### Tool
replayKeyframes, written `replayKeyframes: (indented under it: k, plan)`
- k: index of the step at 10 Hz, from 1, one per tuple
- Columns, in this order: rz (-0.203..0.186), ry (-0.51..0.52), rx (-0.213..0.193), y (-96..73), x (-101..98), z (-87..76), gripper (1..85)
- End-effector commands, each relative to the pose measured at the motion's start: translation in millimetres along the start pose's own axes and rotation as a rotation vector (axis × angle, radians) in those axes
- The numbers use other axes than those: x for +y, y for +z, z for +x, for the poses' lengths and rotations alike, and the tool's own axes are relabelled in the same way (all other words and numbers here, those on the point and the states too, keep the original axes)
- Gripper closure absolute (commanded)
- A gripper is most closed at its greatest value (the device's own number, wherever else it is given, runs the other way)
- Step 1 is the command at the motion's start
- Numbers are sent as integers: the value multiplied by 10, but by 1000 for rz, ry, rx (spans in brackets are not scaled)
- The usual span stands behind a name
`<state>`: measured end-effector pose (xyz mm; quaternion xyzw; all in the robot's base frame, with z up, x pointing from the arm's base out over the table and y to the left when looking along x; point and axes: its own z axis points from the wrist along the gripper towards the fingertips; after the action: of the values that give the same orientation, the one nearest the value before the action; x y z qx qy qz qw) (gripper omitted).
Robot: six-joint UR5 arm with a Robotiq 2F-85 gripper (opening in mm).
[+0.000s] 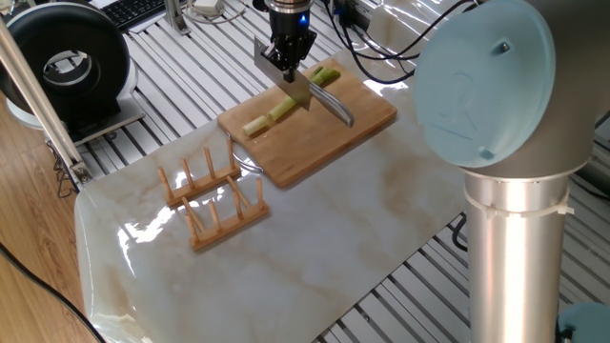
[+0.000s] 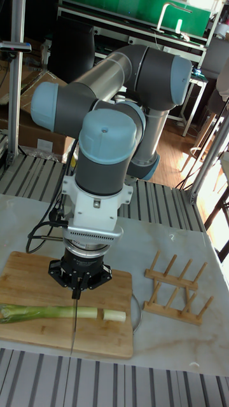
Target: Chop the scallions
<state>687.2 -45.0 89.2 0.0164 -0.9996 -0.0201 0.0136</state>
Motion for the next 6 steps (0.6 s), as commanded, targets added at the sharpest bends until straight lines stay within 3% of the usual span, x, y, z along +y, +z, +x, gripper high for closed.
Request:
replayKeyframes:
  k: [1,6]
  plan:
    - [-15,10,-9,20,11,-24,847]
    - [-13,15,-3,52,50,8,847]
